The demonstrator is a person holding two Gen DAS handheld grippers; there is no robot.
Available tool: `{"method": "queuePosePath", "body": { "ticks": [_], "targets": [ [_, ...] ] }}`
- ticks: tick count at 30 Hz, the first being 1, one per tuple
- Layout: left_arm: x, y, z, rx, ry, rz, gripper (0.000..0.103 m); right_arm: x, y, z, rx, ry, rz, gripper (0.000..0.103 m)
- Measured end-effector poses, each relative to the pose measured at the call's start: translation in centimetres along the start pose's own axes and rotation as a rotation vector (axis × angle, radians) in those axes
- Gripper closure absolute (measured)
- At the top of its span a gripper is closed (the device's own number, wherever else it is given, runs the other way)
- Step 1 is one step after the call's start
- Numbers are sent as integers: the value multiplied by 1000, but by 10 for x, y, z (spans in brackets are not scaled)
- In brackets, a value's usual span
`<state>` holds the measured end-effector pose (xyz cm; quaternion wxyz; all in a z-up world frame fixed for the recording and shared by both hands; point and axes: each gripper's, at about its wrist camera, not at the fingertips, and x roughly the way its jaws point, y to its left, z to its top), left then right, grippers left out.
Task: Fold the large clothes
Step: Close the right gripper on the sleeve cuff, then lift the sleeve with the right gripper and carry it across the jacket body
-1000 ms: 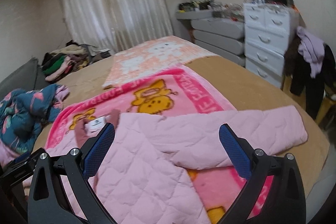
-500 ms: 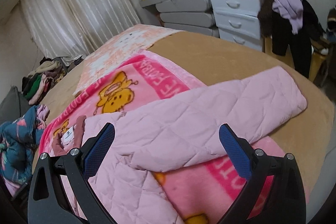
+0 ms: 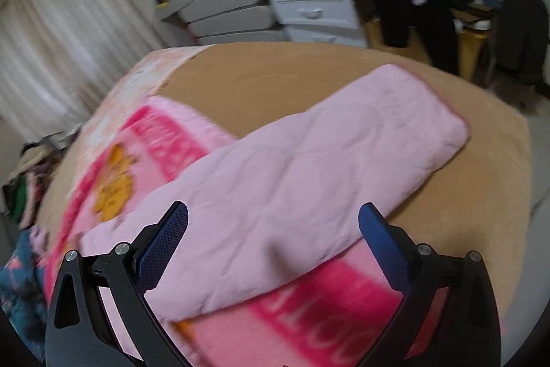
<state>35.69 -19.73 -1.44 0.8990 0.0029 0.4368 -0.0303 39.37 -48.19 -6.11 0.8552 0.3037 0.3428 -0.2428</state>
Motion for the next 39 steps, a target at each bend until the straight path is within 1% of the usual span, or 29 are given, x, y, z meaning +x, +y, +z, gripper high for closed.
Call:
{"method": "queuePosePath", "body": {
  "ticks": [3, 6, 8, 11, 14, 16, 18, 19, 22, 23, 25, 26, 27, 28, 30, 32, 33, 37, 38, 39],
  "targets": [
    [9, -8, -1, 14, 13, 1, 9, 10, -20, 5, 76, 8, -23, 4],
    [19, -15, 0, 28, 26, 7, 9, 16, -41, 8, 140, -5, -81, 4],
    [25, -19, 2, 36, 34, 8, 9, 20, -52, 10, 181, -7, -99, 4],
    [34, -20, 4, 36, 47, 3, 9, 35, -73, 10, 251, 32, -101, 4],
    [40, -21, 5, 35, 57, 1, 9, 51, -85, 11, 310, 67, -60, 4],
    [44, -22, 5, 40, 61, 7, 9, 66, -96, 12, 348, 93, -47, 4],
    [46, -22, 4, 41, 63, 4, 9, 79, -110, 12, 401, 108, -13, 4],
    [47, -21, 4, 42, 64, 6, 9, 82, -114, 12, 415, 106, -2, 4],
    [47, -17, 4, 40, 69, 13, 9, 83, -117, 20, 420, 59, 44, 6],
    [47, -15, 4, 39, 73, 16, 9, 84, -118, 20, 422, 52, 57, 9],
    [44, -8, 7, 44, 78, 26, 9, 83, -120, 21, 432, 32, 60, 29],
    [42, -4, 9, 45, 75, 33, 9, 83, -121, 21, 438, 24, 101, 56],
    [39, 0, 12, 44, 69, 40, 9, 85, -121, 21, 445, 32, 160, 71],
    [33, 5, 15, 44, 59, 48, 9, 84, -121, 23, 441, 30, 171, 72],
    [25, 13, 19, 45, 48, 53, 9, 76, -112, 27, 391, 3, 174, 80],
    [14, 23, 21, 37, 34, 55, 9, 66, -104, 32, 375, -19, 227, 84],
    [9, 28, 22, 31, 29, 55, 9, 55, -96, 35, 354, -36, 263, 85],
    [-12, 51, 25, 2, 16, 53, 9, 13, -63, 45, 252, -114, 335, 86],
    [-17, 56, 26, -5, 13, 53, 9, 3, -51, 48, 222, -134, 361, 87],
    [-21, 60, 26, -7, 12, 54, 9, -12, -30, 51, 167, -156, 394, 87]
  ]
}}
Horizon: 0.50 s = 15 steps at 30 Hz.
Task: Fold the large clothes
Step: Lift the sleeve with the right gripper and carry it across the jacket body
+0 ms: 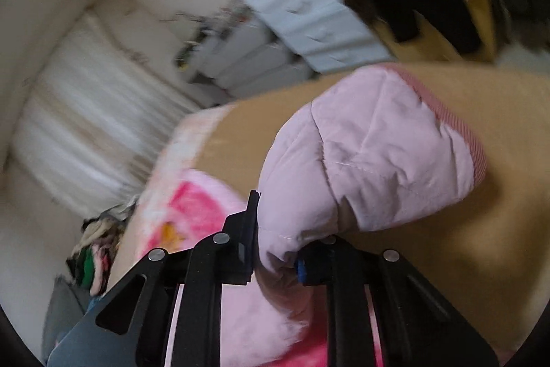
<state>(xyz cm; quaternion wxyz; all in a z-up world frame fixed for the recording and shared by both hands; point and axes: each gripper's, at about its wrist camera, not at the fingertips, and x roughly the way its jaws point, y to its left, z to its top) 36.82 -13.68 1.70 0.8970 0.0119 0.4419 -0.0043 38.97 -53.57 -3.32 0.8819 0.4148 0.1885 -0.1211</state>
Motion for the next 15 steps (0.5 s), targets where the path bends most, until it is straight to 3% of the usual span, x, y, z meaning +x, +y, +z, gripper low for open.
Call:
{"method": "queuePosePath", "body": {
  "ticks": [6, 15],
  "targets": [
    [-37, 38, 5, 4, -41, 15, 9, -25, 103, -20, -250, -9, 107, 87],
    [-66, 87, 1, -84, -73, 3, 9, -50, 202, -55, -469, 38, 185, 87]
  ]
}}
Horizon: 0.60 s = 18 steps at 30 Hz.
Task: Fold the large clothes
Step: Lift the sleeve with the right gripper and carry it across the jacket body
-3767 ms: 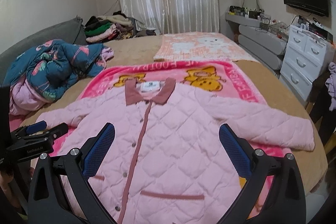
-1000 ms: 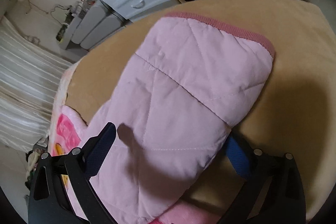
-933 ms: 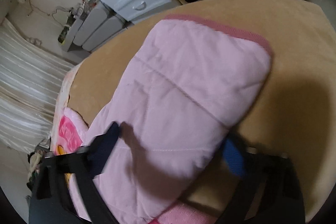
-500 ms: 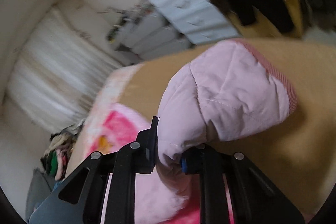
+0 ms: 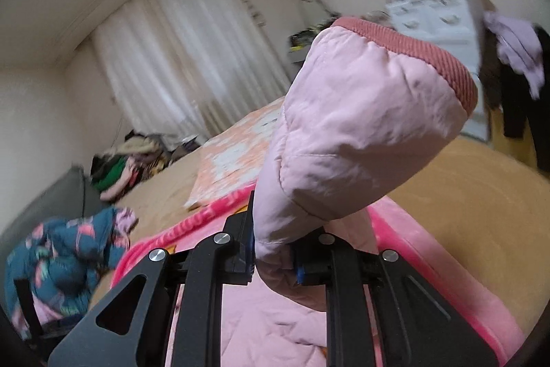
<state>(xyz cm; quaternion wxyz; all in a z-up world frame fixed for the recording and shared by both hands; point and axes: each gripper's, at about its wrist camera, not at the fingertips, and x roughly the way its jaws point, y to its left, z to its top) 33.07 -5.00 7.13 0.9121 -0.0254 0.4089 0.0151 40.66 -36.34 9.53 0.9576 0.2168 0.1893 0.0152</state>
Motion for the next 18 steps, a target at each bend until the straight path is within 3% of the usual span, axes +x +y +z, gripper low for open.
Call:
{"method": "queuePosePath", "body": {
  "ticks": [18],
  "targets": [
    [-30, 66, -2, -94, -52, -14, 9, -4, 129, 0, -164, 15, 120, 87]
  ]
}}
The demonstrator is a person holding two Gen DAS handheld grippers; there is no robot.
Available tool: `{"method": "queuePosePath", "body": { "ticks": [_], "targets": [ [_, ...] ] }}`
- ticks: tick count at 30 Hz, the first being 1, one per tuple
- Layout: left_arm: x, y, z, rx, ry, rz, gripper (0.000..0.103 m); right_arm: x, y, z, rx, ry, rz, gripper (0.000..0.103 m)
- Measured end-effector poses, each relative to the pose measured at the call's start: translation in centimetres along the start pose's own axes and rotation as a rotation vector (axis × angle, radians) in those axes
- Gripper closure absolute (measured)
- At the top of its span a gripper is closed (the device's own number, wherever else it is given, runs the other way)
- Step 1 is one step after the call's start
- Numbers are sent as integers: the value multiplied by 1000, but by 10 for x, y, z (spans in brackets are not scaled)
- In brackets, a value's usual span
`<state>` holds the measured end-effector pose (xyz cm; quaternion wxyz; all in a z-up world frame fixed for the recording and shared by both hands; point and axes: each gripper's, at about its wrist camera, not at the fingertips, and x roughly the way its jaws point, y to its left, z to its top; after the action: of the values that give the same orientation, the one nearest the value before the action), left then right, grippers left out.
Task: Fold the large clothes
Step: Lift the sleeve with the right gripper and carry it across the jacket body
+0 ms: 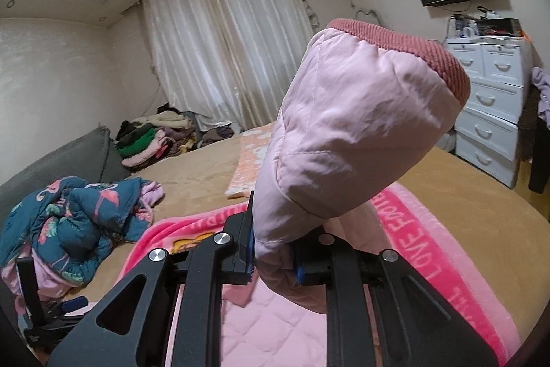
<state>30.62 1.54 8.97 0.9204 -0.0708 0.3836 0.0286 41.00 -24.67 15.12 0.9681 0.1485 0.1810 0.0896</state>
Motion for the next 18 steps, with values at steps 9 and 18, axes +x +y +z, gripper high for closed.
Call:
{"method": "queuePosePath", "body": {
  "ticks": [9, 18],
  "targets": [
    [-1, 41, 1, -108, 27, -56, 9, 22, 57, -20, -110, 39, 46, 87],
    [2, 80, 0, -172, 13, -41, 9, 48, 96, -50, -163, 92, 85, 87]
  ]
}}
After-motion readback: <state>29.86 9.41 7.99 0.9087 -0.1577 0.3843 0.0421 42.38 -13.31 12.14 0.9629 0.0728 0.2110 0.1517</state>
